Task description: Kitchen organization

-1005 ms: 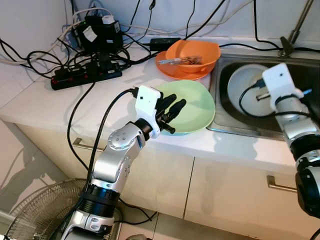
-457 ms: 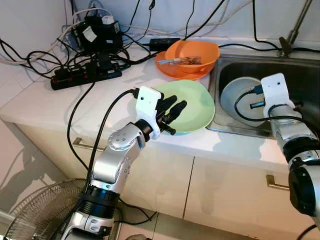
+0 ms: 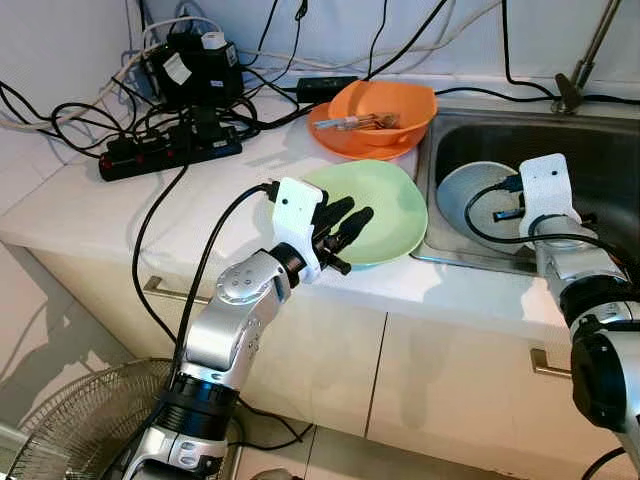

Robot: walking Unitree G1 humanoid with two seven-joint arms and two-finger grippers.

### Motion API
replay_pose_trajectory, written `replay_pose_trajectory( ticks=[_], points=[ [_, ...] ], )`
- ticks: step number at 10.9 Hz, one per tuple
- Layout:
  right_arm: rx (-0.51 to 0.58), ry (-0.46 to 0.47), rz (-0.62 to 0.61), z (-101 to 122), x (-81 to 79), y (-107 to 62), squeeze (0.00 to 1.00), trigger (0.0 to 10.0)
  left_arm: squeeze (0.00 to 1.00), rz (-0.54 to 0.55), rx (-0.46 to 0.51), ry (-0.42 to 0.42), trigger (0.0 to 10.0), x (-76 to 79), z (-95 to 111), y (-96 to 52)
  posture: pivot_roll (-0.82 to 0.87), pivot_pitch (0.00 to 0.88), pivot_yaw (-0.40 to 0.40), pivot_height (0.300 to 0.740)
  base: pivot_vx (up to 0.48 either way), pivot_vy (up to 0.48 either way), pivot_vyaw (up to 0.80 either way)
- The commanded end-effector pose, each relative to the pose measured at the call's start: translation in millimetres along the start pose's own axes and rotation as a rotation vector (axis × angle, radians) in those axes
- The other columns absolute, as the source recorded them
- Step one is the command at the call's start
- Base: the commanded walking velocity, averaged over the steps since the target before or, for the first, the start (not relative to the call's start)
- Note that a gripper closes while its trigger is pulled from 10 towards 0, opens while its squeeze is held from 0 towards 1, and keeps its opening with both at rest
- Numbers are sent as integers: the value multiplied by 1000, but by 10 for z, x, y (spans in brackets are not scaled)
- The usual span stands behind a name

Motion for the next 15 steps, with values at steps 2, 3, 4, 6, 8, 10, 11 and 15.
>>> replay_pose_trajectory(
  ticks=[2,3,4,6,8,10,11,15],
  points=[
    [-10,34,18,-11,-53,1,988,10000,0,-11,1,6,10000,0,22,-16,123,0,68,740,0,0,0],
    [-9,32,18,-10,-54,1,804,10000,0,-14,2,5,10000,5,23,-15,122,0,69,740,0,0,0],
    [-2,26,18,-2,-59,0,0,10000,0,-16,4,6,10000,11,25,-15,120,0,69,740,0,0,0],
    [86,31,7,134,-82,-4,0,10000,0,-16,6,9,10000,9,27,-16,119,0,71,740,0,0,0],
    [368,126,55,581,-218,-96,0,10000,0,-8,7,15,10000,4,14,-12,112,0,74,740,0,0,0],
    [556,271,138,795,-408,-257,0,10000,0,31,20,17,10000,-54,37,15,101,0,81,740,0,0,0],
    [627,353,228,782,-594,-388,0,10000,0,81,34,14,10000,-135,64,25,92,0,85,740,0,0,0],
    [761,478,314,602,-808,-779,0,10000,0,285,122,12,10000,-491,176,-54,67,0,97,740,0,0,0]
  ],
)
Point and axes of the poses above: a point about 5 cm out from each wrist's last joint towards the gripper, its own y axis pointing out of the wrist towards the gripper, its own z axis along the axis of the wrist's last joint, x = y × z, the point moved 4 cm from there along y, pointing out of the wrist towards the gripper, and after that the axes turned 15 degrees about y, right-handed, at the moved point
